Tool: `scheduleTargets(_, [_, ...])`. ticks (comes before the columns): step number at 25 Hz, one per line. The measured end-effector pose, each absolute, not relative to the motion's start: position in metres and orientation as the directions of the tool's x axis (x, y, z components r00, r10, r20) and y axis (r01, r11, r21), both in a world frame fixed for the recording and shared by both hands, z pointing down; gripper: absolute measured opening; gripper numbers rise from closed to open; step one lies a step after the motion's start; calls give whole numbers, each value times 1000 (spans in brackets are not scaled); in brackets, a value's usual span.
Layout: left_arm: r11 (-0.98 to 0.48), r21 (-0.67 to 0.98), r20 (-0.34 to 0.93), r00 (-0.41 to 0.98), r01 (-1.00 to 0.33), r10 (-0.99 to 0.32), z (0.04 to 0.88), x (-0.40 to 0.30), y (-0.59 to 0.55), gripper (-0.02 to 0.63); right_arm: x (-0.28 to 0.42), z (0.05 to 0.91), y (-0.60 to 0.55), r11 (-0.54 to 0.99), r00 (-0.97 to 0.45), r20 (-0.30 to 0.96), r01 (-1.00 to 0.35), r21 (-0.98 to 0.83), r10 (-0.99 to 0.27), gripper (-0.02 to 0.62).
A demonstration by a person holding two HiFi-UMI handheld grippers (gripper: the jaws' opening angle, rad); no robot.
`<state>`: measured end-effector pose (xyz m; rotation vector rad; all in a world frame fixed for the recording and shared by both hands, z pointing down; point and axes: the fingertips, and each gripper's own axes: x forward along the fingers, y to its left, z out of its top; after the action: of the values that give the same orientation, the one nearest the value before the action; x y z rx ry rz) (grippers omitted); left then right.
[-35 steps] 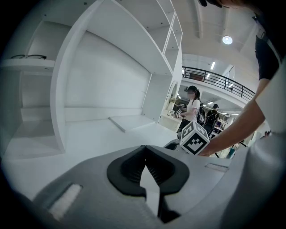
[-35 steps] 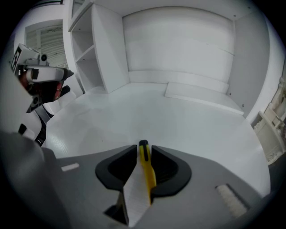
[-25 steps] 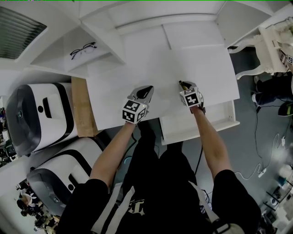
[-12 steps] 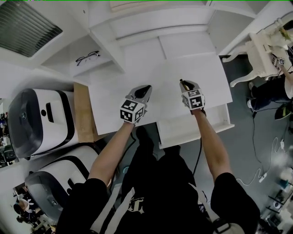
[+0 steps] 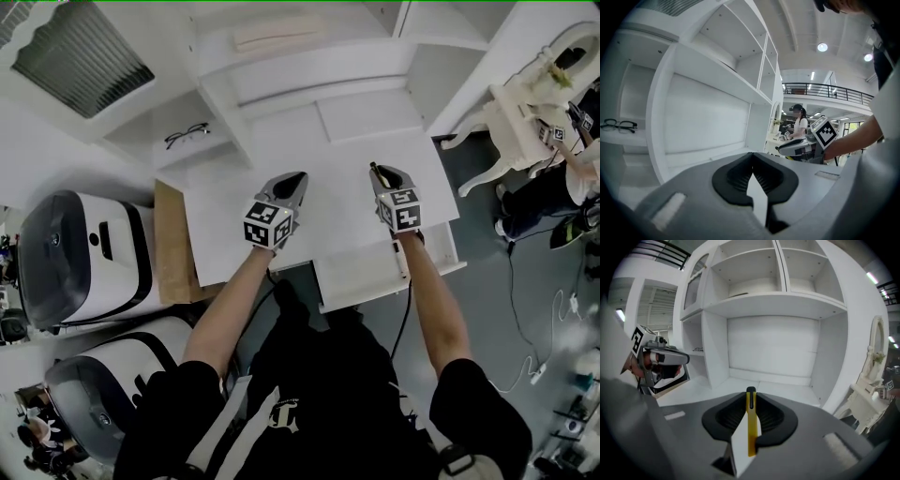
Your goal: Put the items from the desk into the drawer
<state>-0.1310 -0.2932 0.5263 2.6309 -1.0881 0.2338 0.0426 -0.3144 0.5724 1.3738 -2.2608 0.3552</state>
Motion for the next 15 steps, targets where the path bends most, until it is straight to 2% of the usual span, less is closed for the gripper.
scheduleTargets(7, [-699,178,216,721,-693,-659,494,-119,-293,5,52,523,-303,444,-387,437,-896,32,-812,64])
scheduleTargets(15, [-719,160,215,735,-677,-644,483,-107,-287,5,60,504,-290,423,-383,398,-906,14,-833,66])
